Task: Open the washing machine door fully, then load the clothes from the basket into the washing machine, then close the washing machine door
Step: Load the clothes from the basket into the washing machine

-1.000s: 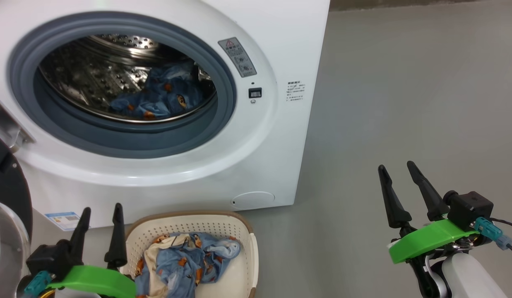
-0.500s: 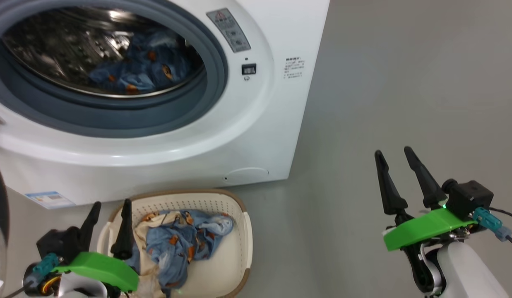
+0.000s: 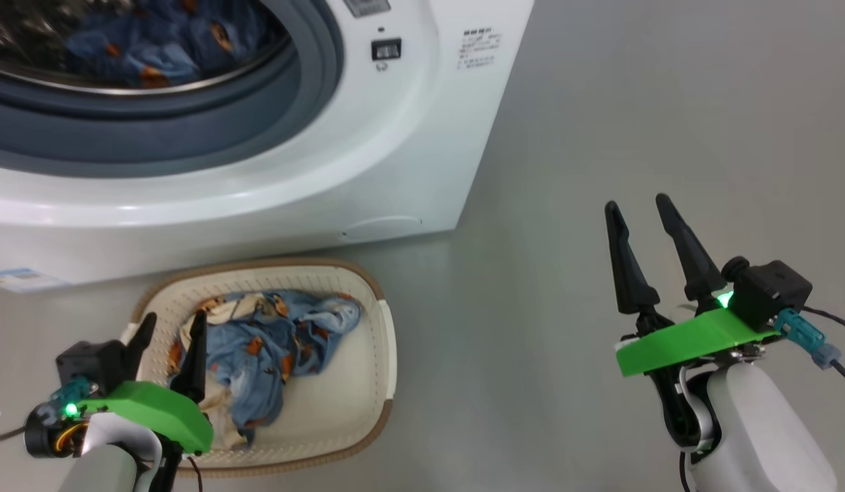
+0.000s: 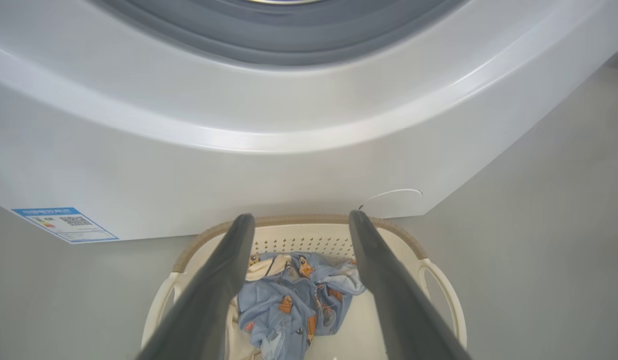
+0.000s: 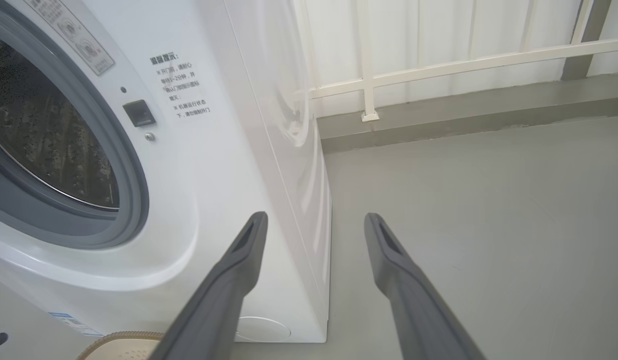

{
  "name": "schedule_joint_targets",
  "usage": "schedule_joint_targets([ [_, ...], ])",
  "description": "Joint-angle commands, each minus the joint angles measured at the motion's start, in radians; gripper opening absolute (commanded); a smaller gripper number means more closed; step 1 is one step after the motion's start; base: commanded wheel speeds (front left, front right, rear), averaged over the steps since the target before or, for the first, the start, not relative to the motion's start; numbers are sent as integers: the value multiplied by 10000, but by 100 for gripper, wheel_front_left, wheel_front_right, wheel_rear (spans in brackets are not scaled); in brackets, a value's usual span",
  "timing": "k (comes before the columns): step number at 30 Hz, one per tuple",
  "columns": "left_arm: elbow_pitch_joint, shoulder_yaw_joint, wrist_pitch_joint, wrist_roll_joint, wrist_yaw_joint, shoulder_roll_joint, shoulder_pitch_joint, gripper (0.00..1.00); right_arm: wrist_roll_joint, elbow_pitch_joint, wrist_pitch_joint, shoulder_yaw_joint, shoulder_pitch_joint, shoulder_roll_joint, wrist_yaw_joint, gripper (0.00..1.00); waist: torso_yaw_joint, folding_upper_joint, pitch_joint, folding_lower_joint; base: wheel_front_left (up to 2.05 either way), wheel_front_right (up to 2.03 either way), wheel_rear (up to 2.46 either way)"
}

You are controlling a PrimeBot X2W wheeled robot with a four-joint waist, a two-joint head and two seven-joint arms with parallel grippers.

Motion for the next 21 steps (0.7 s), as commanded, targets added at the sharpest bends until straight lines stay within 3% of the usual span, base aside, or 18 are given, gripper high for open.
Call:
schedule_joint_targets([
  [1,71,175,36,-57,-80,378,-274,100,-139,-286,-80,217,-195,43,46,100,-231,-1,645,-2,0,0,0],
  [21,3186,-2217,937,-998,-146,1050,-2543,100,-160,-787,-80,621,-1311,156,46,100,-631,-1,3351,-2,0,0,0],
])
